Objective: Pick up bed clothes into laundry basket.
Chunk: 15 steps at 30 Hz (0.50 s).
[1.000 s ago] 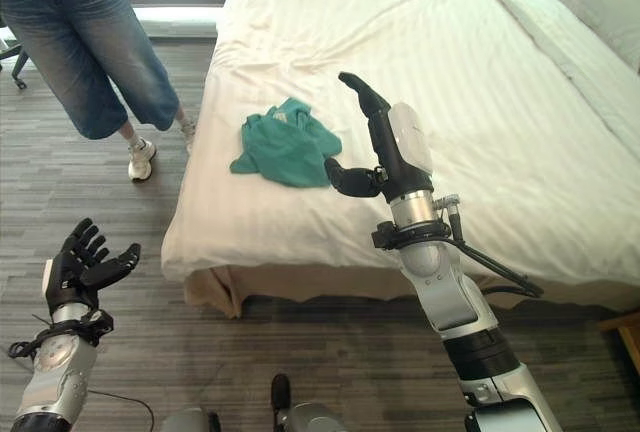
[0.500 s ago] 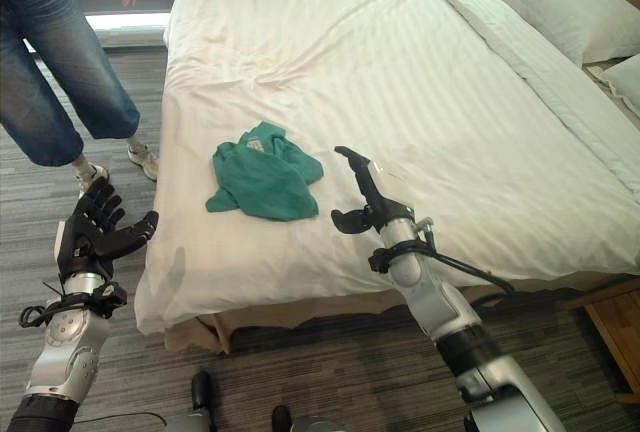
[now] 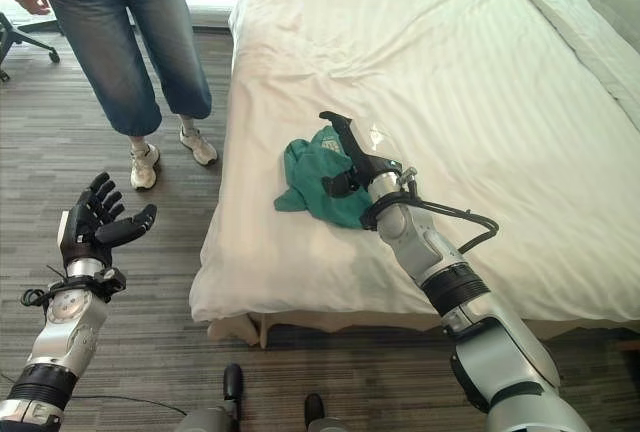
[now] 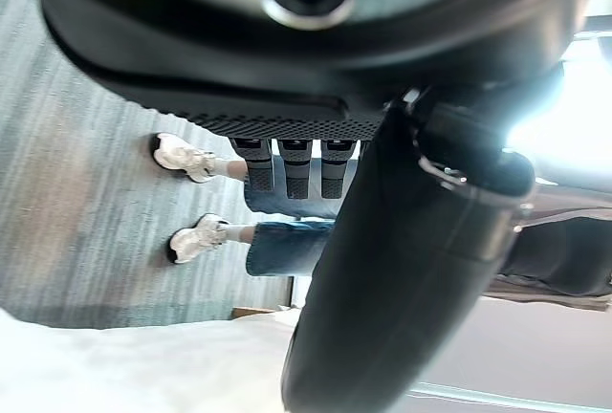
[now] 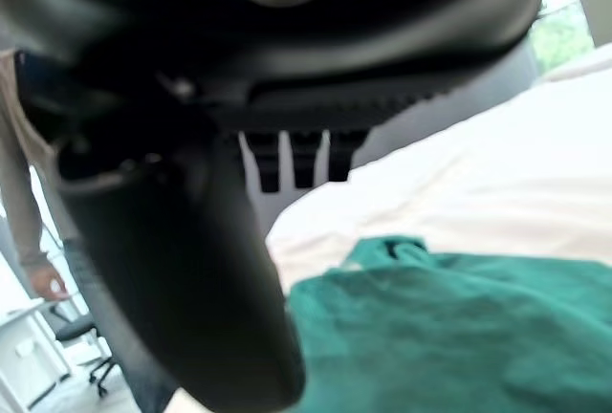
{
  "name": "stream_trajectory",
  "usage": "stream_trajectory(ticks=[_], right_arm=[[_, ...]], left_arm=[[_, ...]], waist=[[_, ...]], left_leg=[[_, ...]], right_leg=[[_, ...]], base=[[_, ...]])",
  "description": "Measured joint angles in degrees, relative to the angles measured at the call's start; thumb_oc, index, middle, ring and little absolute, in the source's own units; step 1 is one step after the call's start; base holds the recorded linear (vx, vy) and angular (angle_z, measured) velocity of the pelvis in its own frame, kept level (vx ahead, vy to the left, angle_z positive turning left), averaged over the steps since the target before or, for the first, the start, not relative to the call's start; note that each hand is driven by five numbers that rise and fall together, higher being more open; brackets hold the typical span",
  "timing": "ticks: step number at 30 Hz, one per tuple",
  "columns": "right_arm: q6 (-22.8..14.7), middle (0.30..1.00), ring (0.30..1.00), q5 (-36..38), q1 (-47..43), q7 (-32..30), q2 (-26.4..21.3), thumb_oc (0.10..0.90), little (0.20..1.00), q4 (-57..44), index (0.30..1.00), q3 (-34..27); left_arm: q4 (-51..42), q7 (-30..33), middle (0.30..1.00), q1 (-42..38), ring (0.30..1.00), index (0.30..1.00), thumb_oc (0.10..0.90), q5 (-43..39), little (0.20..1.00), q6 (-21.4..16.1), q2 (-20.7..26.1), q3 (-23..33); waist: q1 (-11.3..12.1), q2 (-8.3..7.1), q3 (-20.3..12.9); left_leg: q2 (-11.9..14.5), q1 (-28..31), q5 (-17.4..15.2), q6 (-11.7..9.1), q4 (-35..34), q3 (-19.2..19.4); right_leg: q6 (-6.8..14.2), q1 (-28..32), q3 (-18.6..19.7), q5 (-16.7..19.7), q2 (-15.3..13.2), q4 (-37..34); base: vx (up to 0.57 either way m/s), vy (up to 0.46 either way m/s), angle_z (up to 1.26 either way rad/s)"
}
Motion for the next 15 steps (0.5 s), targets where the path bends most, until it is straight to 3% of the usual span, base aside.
stream_trajectory(ticks=[6, 7, 9, 10, 11, 15], right_arm=[[1.0, 0.9, 0.9, -0.1, -8.5, -0.7, 5.0, 0.8, 0.9, 14.8, 0.9, 4.9], [1.7, 0.9, 0.9, -0.2, -13.2, -0.9, 8.6, 0.8, 0.9, 21.7, 0.9, 7.5], [0.7, 0.9, 0.9, -0.7, -17.0, -2.1, 10.5, 0.8, 0.9, 26.8, 0.9, 10.8], [0.5, 0.446, 0.446, -1.0, -19.7, -2.4, 10.5, 0.497, 0.446, 27.9, 0.446, 10.9], [-1.0, 0.3, 0.3, -0.9, -21.7, -3.1, 10.5, 0.4, 0.3, 31.9, 0.3, 11.6], [-1.6, 0.3, 0.3, -0.4, -24.5, -3.1, 10.5, 0.4, 0.3, 32.3, 0.3, 12.3]], left_arm=[[10.2, 1.0, 0.9, -11.8, 0.9, 0.9, 0.8, -0.1, 0.9, -1.3, 1.4, -7.9], [17.0, 1.4, 0.9, -19.6, 0.9, 0.9, 0.8, -1.0, 0.9, -1.1, 1.9, -12.3], [21.3, 2.2, 0.9, -26.8, 0.9, 0.9, 0.8, -1.5, 0.9, -1.6, 1.5, -16.1], [22.9, 2.2, 0.9, -31.9, 0.9, 0.9, 0.8, -2.2, 0.9, -1.6, 1.3, -17.6], [27.4, 2.6, 0.9, -36.5, 0.9, 0.9, 0.8, -2.3, 0.9, -2.3, -0.4, -19.3], [29.5, 2.6, 0.9, -41.5, 0.9, 0.9, 0.8, -2.2, 0.9, -2.5, -1.6, -20.2]], waist=[[-0.1, 0.06, 0.3], [-0.2, 0.73, 0.8], [0.0, 1.62, 1.7], [-0.1, 2.09, 3.0], [-0.3, 2.28, 3.4], [-2.0, 2.65, 3.6]], left_leg=[[0.6, -6.0, 2.3, 0.1, 0.1, -0.2], [1.0, -8.4, 2.9, 0.0, 0.1, -0.2], [1.1, -11.0, 3.8, -0.1, 0.1, -0.7], [1.3, -12.2, 4.2, -0.2, 0.1, -1.0], [1.1, -12.5, 4.3, -0.4, 0.1, -1.2], [0.9, -12.9, 4.3, -0.5, 0.1, -1.7]], right_leg=[[0.3, -6.1, 0.0, 1.2, 0.8, 0.4], [0.4, -8.5, 0.1, 1.9, 1.2, 0.4], [0.8, -10.9, -0.1, 2.5, 1.6, 0.4], [0.9, -12.0, -0.2, 2.8, 1.7, 0.4], [0.8, -12.0, -0.6, 2.9, 1.9, 0.4], [0.8, -12.1, -1.5, 2.9, 1.5, 0.4]], base=[[-0.1, -0.055, -0.01], [-0.1, -0.063, -0.04], [-0.05, -0.048, 0.05], [-0.04, -0.046, 0.13], [-0.02, -0.02, 0.1], [0.01, 0.041, 0.09]])
